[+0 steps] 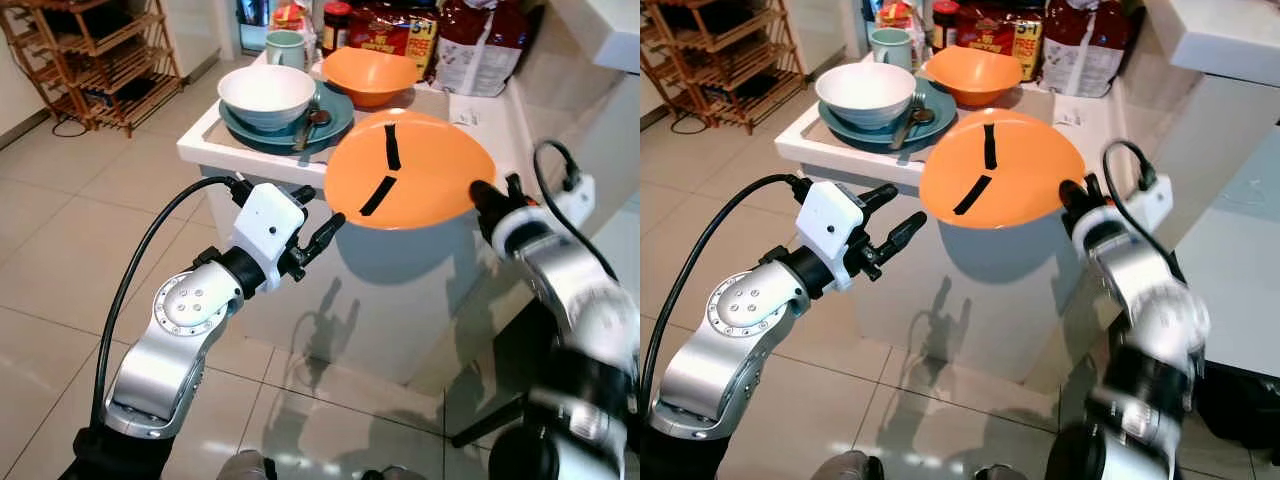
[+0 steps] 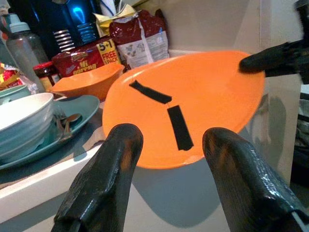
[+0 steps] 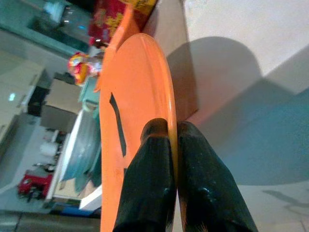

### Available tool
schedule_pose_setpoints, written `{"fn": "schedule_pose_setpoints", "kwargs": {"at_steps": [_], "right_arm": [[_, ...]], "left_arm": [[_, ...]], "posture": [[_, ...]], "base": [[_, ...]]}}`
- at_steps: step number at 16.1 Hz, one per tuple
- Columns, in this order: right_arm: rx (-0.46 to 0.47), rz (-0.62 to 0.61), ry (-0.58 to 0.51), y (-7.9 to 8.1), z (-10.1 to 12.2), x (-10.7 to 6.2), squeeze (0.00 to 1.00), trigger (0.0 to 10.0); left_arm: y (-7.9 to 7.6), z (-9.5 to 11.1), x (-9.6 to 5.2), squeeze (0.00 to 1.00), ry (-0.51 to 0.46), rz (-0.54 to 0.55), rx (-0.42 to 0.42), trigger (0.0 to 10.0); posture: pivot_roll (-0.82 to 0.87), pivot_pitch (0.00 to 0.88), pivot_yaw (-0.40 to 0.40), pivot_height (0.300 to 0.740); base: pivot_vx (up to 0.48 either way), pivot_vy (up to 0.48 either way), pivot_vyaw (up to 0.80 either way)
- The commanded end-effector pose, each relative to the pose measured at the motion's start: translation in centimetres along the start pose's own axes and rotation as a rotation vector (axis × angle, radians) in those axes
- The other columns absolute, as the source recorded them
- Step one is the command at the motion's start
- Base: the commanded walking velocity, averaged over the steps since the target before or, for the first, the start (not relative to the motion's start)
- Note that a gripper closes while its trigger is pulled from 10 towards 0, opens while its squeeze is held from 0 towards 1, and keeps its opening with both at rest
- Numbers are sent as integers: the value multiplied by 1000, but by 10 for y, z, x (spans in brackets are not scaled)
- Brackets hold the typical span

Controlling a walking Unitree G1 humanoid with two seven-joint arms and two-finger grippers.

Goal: Setting the table

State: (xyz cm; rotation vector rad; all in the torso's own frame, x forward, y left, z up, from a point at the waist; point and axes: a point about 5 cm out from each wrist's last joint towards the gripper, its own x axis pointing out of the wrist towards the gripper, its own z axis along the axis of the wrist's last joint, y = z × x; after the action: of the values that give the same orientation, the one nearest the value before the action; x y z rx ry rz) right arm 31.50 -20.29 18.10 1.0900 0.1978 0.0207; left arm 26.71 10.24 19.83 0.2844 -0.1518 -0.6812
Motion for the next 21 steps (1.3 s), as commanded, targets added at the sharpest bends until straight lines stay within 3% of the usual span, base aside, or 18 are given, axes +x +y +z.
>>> {"fn": "schedule_pose_setpoints", "kwargs": {"at_steps": [1,5,7,9,11,12,13,14,16,17,18,21], "right_arm": [[-2,77,-35,11,7,-11,0,0],[-8,117,-31,8,-1,-38,0,0],[-28,147,-114,3,6,-52,0,0],[-112,190,-173,-3,9,-62,0,0],[-64,303,-175,-3,7,-70,0,0],[-93,335,-163,-3,5,-74,0,1098],[-113,370,-132,-2,1,-78,0,3255],[-163,383,-87,-1,-5,-80,0,9490],[-339,409,16,-4,-22,-87,0,10000],[-367,410,37,-5,-24,-88,0,10000],[-391,481,123,-8,-32,-100,0,10000],[-393,501,168,-19,-32,-113,0,10000]], "left_arm": [[-1,1,-2,0,-3,6,-1,10000],[6,1,-4,0,-6,58,-2,10000],[21,5,-4,0,-36,172,-33,10000],[32,5,-6,0,-45,244,-52,10000],[36,5,-8,0,-46,267,-57,10000],[37,4,-12,0,-41,278,-66,10000],[36,1,-15,0,-29,283,-64,10000],[33,-3,-18,0,-3,265,-67,10000],[24,-18,-27,0,57,228,-41,10000],[24,-21,-28,0,65,228,-38,10000],[19,-33,-35,0,84,235,-92,10000],[16,-40,-42,0,79,243,-121,10000]], "posture": [[78,26,-18,740],[71,39,-13,740],[68,46,-13,740],[65,47,-11,740],[67,49,-17,740],[68,50,-21,740],[69,51,-23,740],[68,52,-24,740],[68,52,-26,740],[65,53,-28,740],[57,51,-29,740],[54,50,-29,740]], "base": [[0,0,0],[0,0,0],[0,0,0],[0,0,0],[0,0,0],[0,0,0],[0,0,0],[0,0,0],[0,0,0],[0,0,0],[0,0,0],[0,0,0]]}}
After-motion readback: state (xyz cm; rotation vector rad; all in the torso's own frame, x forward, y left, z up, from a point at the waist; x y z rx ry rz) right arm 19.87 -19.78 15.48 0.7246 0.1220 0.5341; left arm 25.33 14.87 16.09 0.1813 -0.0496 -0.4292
